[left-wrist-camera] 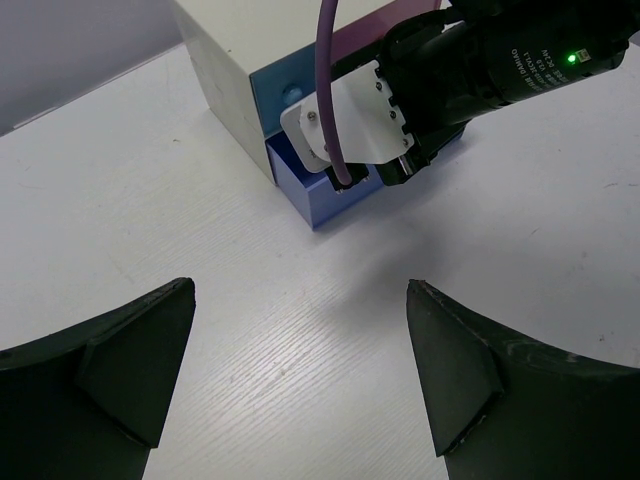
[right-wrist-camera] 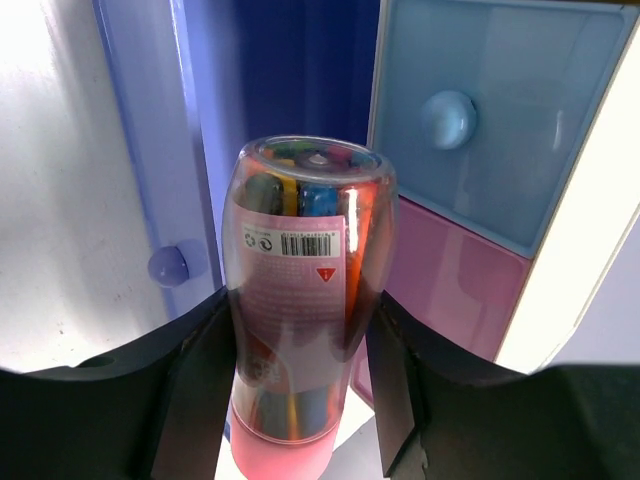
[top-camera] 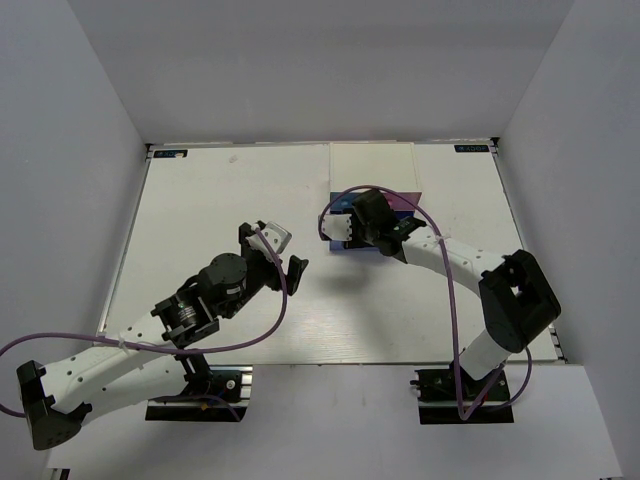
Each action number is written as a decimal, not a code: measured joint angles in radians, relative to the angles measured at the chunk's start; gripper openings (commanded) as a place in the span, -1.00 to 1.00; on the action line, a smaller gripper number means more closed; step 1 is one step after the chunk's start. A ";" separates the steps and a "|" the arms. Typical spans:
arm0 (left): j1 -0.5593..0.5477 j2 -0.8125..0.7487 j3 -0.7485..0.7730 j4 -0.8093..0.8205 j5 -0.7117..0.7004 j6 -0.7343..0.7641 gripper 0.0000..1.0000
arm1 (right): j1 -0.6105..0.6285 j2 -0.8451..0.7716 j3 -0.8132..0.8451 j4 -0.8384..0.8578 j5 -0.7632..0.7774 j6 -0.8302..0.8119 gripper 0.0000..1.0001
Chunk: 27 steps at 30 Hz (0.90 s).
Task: Sort the stationery into containers
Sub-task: Place the stationery in the drawer.
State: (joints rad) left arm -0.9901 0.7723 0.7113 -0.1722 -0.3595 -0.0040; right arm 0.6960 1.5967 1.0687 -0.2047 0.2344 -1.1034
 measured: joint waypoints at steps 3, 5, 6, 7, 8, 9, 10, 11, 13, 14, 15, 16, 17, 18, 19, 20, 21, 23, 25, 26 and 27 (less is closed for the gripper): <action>0.000 0.000 0.000 0.000 0.000 0.000 0.94 | 0.000 0.000 0.000 0.001 0.003 0.001 0.20; 0.000 0.000 0.000 0.000 0.000 0.000 0.94 | 0.000 0.000 0.000 0.003 0.003 0.003 0.22; 0.000 0.000 0.000 0.000 0.000 0.000 0.94 | 0.000 -0.001 0.000 0.004 0.003 0.004 0.22; 0.000 0.000 0.000 0.000 0.000 0.000 0.94 | 0.000 -0.001 0.000 0.006 0.003 0.005 0.22; 0.000 0.000 0.000 0.000 0.000 0.000 0.94 | 0.000 -0.003 0.001 0.006 0.003 0.008 0.22; 0.000 0.000 0.000 0.000 0.000 0.000 0.94 | 0.000 -0.006 0.001 0.006 0.003 0.010 0.25; 0.000 0.000 0.000 0.000 0.000 0.000 0.94 | 0.000 -0.010 0.002 0.006 0.002 0.015 0.25; 0.000 0.000 0.000 0.000 0.000 0.000 0.94 | 0.000 -0.014 0.003 0.006 0.003 0.018 0.25; 0.000 0.000 0.000 0.000 0.000 0.000 0.94 | 0.000 -0.021 0.007 0.006 0.003 0.024 0.18; 0.000 0.000 0.000 0.000 0.000 0.000 0.94 | 0.000 -0.024 0.009 0.006 0.002 0.028 0.11; 0.000 0.000 0.000 0.000 0.000 0.000 0.94 | 0.000 -0.028 0.010 0.006 -0.004 0.031 0.01; 0.000 0.000 0.000 0.000 0.000 0.000 0.94 | 0.000 -0.035 0.011 0.002 -0.014 0.036 -0.43; 0.000 0.000 0.000 0.000 0.000 0.000 0.94 | -0.001 -0.044 0.014 -0.007 -0.029 0.039 -0.67; 0.000 0.000 0.000 0.000 0.000 0.000 0.94 | -0.002 -0.054 0.018 -0.019 -0.055 0.053 -0.88; 0.000 0.000 0.000 0.000 0.000 0.000 0.94 | -0.003 -0.067 0.023 -0.037 -0.074 0.057 -1.00; 0.000 0.000 0.000 0.000 0.000 0.000 0.94 | -0.005 -0.082 0.030 -0.059 -0.100 0.064 -1.00; 0.000 0.000 0.000 0.000 0.000 0.000 0.94 | -0.008 -0.098 0.037 -0.085 -0.135 0.067 -1.00; 0.000 0.000 0.000 0.000 0.000 0.000 0.94 | -0.008 -0.122 0.050 -0.140 -0.212 0.062 -1.00; 0.000 0.000 0.000 0.000 0.000 0.000 0.94 | -0.009 -0.133 0.058 -0.196 -0.278 0.047 -1.00; 0.000 0.000 0.000 0.000 0.000 0.000 0.94 | -0.009 -0.129 0.060 -0.226 -0.305 0.040 -1.00; 0.000 0.000 0.000 0.000 0.000 0.000 0.94 | -0.009 -0.119 0.061 -0.252 -0.325 0.036 -1.00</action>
State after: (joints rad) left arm -0.9901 0.7723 0.7109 -0.1719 -0.3592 -0.0036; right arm 0.6868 1.4776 1.1301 -0.4568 -0.0902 -1.0676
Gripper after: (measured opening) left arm 0.961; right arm 0.008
